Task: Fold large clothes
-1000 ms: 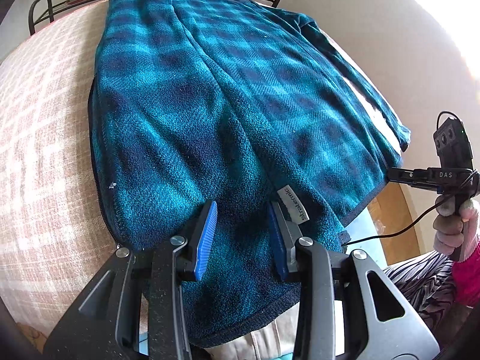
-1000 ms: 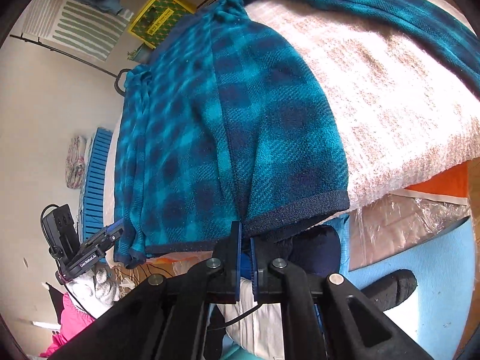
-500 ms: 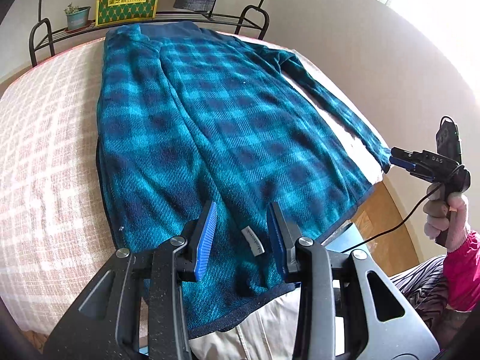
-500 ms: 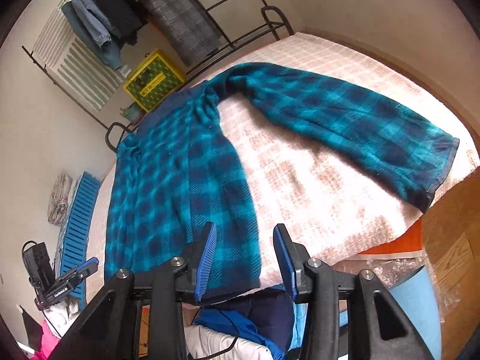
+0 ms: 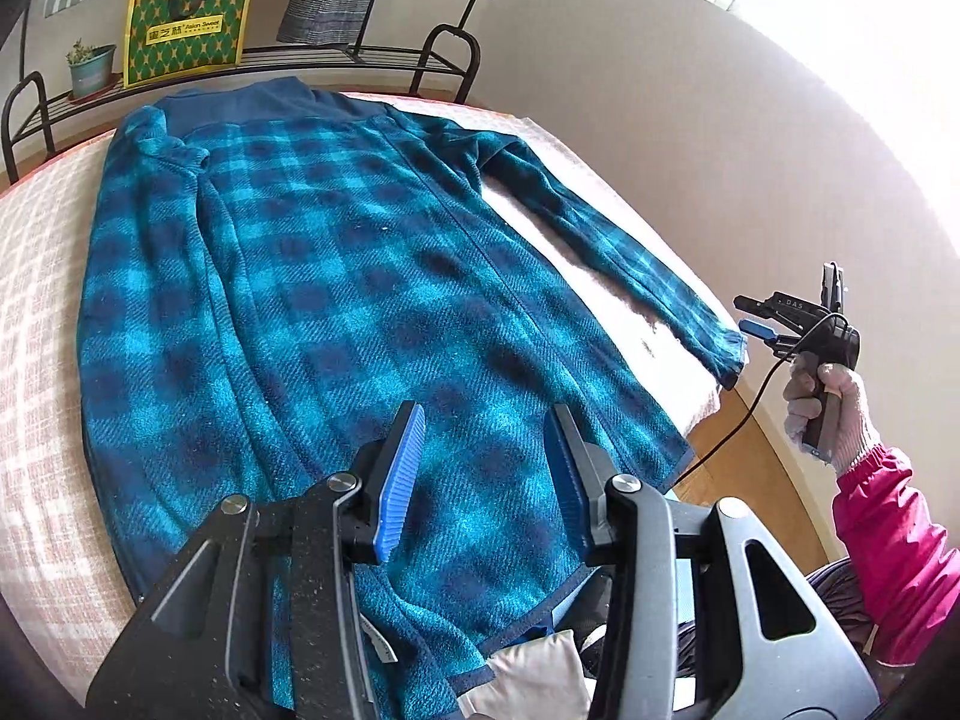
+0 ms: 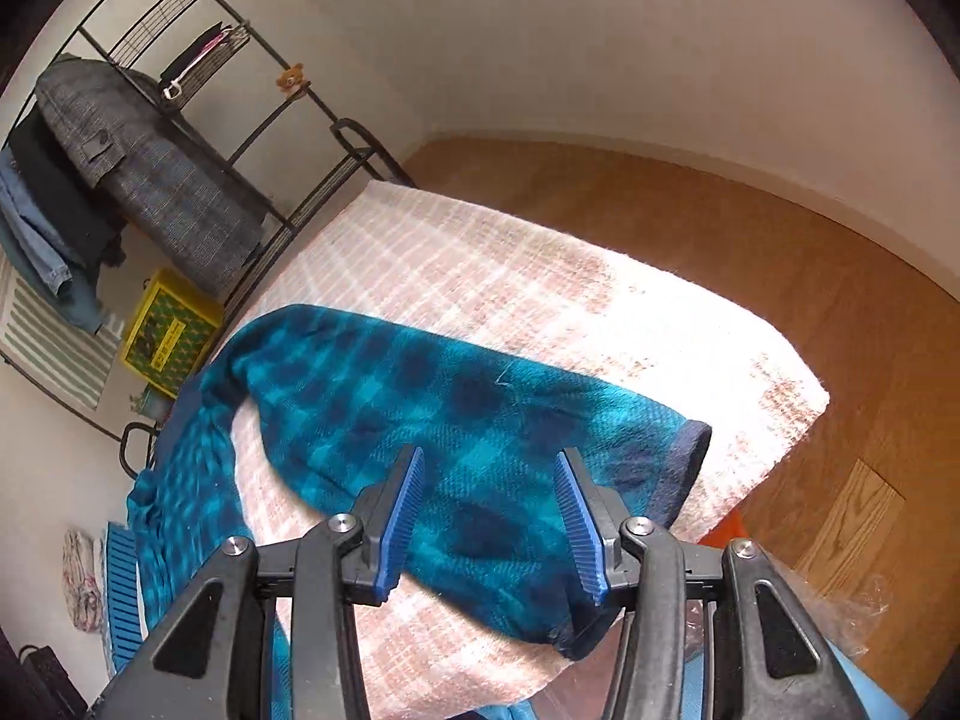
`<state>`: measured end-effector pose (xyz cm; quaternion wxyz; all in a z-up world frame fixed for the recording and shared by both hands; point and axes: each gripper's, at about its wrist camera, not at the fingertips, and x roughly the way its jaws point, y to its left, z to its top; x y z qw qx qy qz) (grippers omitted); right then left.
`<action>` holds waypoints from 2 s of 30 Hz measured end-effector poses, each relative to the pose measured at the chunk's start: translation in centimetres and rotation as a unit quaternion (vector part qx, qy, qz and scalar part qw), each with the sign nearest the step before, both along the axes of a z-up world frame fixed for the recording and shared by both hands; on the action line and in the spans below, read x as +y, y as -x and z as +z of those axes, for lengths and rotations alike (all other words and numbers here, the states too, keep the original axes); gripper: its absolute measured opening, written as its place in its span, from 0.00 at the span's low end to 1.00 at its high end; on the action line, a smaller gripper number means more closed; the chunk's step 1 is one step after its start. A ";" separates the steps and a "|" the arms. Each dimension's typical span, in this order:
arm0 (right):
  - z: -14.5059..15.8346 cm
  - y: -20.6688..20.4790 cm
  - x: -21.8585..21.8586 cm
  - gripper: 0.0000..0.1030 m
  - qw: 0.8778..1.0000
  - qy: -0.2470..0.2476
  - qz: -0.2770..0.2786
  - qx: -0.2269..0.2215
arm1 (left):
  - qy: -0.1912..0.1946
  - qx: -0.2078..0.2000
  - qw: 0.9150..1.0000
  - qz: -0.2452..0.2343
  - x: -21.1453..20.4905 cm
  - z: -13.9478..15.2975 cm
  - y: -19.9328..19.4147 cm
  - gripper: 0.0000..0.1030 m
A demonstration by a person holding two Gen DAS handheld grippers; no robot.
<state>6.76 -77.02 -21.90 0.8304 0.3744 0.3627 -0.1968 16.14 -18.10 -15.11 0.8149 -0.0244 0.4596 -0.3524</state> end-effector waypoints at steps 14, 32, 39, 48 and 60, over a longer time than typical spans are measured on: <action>-3.3 1.3 -4.7 0.60 0.998 -0.025 -0.052 0.012 | -0.016 0.023 0.999 -0.035 -2.6 -2.4 0.1 0.41; 1.8 -0.6 0.6 0.11 0.999 -0.007 0.024 -0.026 | -0.012 0.026 0.999 -0.029 -1.5 -2.5 0.2 0.41; 8.7 -3.0 11.2 0.11 0.983 0.033 0.157 -0.093 | 0.013 0.041 0.999 -0.004 0.1 -2.2 -0.7 0.41; 9.5 -5.4 27.6 0.11 0.919 0.084 0.376 -0.089 | 0.040 0.056 0.997 0.031 2.8 -1.9 -1.5 0.41; -0.2 -5.1 37.7 0.11 0.825 0.078 0.559 0.031 | 0.061 0.094 0.992 0.060 4.5 -3.1 -2.0 0.41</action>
